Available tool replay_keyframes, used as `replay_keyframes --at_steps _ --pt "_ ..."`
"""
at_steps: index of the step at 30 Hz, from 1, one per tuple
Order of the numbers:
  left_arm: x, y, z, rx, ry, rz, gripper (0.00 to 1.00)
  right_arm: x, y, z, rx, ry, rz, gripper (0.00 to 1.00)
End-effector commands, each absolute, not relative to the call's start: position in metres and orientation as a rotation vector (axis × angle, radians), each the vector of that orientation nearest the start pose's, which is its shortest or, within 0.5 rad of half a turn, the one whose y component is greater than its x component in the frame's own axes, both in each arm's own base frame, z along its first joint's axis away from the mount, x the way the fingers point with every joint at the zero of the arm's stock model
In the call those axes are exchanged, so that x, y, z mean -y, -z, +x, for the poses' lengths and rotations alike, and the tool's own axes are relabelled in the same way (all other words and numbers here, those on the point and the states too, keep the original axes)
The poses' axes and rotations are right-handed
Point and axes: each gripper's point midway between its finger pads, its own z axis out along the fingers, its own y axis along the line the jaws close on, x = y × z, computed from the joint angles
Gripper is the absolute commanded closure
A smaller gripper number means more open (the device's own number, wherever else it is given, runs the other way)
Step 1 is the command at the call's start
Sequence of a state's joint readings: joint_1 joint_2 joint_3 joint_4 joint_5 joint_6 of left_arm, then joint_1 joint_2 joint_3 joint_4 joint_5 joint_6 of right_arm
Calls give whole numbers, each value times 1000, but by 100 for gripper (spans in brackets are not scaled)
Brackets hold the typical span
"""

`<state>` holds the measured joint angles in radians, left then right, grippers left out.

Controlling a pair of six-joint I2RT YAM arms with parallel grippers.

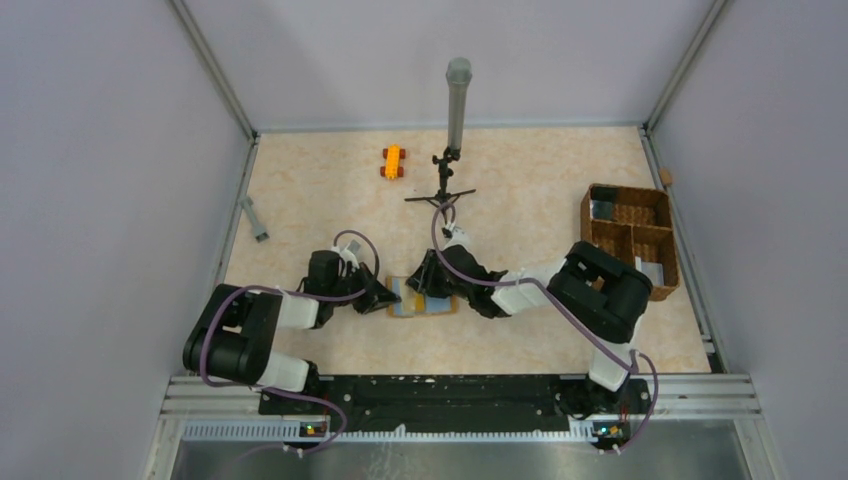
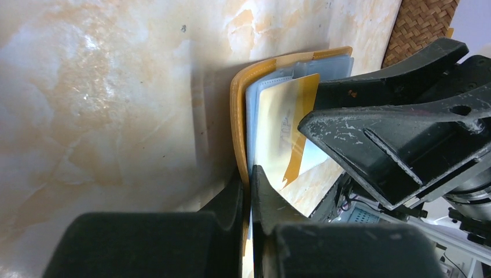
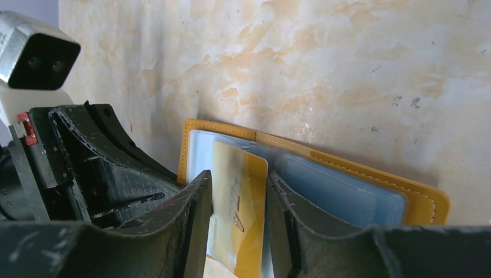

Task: Put the credit cards into the card holder
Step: Insert the credit card into the card holder.

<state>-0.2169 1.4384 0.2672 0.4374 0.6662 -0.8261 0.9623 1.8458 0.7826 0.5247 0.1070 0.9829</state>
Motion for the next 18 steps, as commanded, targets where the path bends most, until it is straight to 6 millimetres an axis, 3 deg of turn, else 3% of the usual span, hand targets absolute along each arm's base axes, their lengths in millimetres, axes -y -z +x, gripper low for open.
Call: replay_keyframes --at_steps 1,12,18 --pt "185 -22 225 -2427 1279 -360 100 -382 -38 251 -2313 -848 -55 60" --pt "184 -23 225 -2426 1274 -357 100 -377 -58 253 -2291 -660 -177 55" --pt "182 -23 225 -2427 1264 -349 100 -373 -47 238 -2395 -653 -124 60"
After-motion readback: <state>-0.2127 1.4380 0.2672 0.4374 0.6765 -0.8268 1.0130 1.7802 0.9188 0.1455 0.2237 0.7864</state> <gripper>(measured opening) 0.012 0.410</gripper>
